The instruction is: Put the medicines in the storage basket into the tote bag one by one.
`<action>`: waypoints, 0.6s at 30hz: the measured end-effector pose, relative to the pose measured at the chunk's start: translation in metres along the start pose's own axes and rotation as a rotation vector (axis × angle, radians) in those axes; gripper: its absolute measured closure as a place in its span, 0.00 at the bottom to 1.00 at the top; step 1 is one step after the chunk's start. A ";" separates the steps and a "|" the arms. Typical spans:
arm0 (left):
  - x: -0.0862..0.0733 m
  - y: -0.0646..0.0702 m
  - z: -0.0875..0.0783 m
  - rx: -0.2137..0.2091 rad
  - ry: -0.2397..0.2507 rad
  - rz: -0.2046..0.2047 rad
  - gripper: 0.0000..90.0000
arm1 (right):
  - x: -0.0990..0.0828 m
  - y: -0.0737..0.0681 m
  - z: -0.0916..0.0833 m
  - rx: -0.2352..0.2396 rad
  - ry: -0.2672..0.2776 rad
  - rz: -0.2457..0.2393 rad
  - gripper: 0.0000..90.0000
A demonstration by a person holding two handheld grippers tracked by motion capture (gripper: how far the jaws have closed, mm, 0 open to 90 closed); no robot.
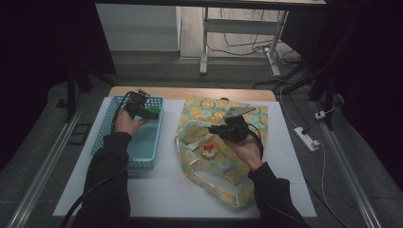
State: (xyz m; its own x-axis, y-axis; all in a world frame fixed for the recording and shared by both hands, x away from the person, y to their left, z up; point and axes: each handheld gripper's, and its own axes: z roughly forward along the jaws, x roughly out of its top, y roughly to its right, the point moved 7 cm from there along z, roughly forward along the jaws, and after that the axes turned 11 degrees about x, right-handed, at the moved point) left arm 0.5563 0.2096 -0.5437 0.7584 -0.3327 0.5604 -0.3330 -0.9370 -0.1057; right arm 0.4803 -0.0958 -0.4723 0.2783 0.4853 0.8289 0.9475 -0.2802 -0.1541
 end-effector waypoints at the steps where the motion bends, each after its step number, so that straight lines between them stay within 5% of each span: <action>1: 0.000 0.000 -0.001 -0.006 0.003 -0.005 0.24 | 0.000 0.000 0.000 0.000 0.002 0.000 1.00; 10: 0.006 -0.003 -0.020 -0.011 -0.008 -0.003 0.19 | 0.001 -0.001 0.000 0.002 0.000 -0.002 1.00; 18: 0.015 -0.003 -0.002 0.010 -0.043 0.000 0.16 | 0.000 -0.001 0.001 0.003 -0.004 -0.003 1.00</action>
State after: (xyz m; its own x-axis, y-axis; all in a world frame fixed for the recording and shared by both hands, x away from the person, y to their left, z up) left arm 0.5670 0.2074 -0.5333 0.7818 -0.3365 0.5250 -0.3275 -0.9380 -0.1136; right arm 0.4795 -0.0946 -0.4728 0.2764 0.4892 0.8272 0.9487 -0.2764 -0.1535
